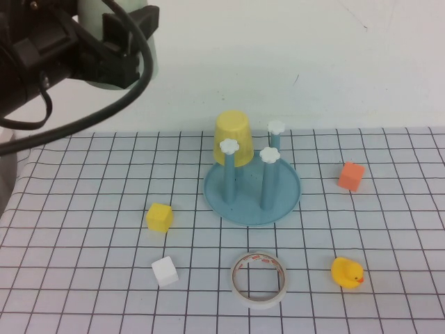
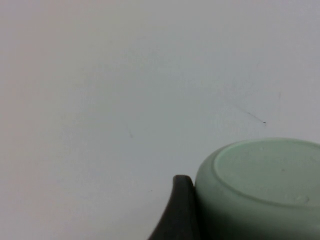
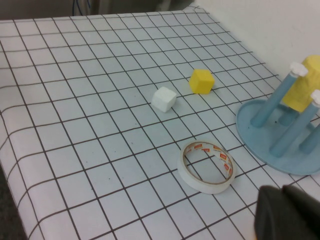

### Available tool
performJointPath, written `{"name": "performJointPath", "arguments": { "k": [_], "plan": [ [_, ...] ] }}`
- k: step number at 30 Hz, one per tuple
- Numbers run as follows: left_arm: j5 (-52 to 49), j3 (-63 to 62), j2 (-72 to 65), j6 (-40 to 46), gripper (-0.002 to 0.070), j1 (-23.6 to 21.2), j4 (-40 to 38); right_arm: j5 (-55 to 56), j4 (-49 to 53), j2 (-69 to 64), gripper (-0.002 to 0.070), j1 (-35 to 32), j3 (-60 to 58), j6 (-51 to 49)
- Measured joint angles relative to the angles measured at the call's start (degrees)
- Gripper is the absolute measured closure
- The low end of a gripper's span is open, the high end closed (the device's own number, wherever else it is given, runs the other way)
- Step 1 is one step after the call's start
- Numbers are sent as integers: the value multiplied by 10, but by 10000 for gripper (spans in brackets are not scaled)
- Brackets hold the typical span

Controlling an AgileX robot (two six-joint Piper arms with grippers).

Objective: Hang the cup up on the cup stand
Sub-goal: Place the cup on the cup holder

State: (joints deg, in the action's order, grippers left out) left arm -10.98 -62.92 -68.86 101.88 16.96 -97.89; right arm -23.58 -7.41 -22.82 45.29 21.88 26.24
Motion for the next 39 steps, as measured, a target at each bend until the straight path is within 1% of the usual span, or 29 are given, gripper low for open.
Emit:
{"name": "performJointPath", "arguments": {
  "k": [7, 13, 16, 17, 19, 20, 22, 23, 24, 26, 27, 28, 30, 34, 37, 39],
  "plan": [
    [16, 0, -15, 11, 102, 0, -2, 0, 0, 0, 676, 0, 0, 0],
    [20, 3, -43, 69, 102, 0, -2, 0, 0, 1, 676, 0, 0, 0],
    [6, 6, -50, 45, 102, -5, 3, 0, 0, 1, 676, 0, 0, 0],
    [-2, 6, -51, 10, 102, -8, 25, 0, 0, 1, 676, 0, 0, 0],
    [-15, 6, -50, -98, 102, -11, 115, 0, 0, 1, 676, 0, 0, 0],
    [-17, 6, -50, -182, 102, -11, 181, 0, 0, 1, 676, 0, 0, 0],
    [-8, 6, -50, -362, 102, 5, 320, 0, 0, 1, 676, 0, 0, 0],
    [1, 6, -52, -473, 102, 18, 409, 0, 0, 1, 676, 0, 0, 0],
    [10, 6, -53, -603, 102, 35, 502, 0, 0, 1, 676, 0, 0, 0],
    [22, 6, -57, -744, 102, 69, 643, 0, 0, 1, 676, 0, 0, 0],
    [29, 6, -62, -782, 102, 88, 691, 0, 0, 1, 676, 0, 0, 0],
    [37, 6, -67, -801, 102, 103, 720, 0, 0, 1, 676, 0, 0, 0],
    [58, 6, -81, -828, 102, 128, 750, 0, 0, 1, 676, 0, 0, 0],
    [120, 6, -120, -854, 102, 154, 760, 0, 0, 1, 676, 0, 0, 0],
    [202, 6, -159, -878, 102, 175, 763, 0, 0, 1, 676, 0, 0, 0],
    [258, 5, -187, -886, 102, 188, 782, 0, 0, 1, 676, 0, 0, 0]
  ]
}}
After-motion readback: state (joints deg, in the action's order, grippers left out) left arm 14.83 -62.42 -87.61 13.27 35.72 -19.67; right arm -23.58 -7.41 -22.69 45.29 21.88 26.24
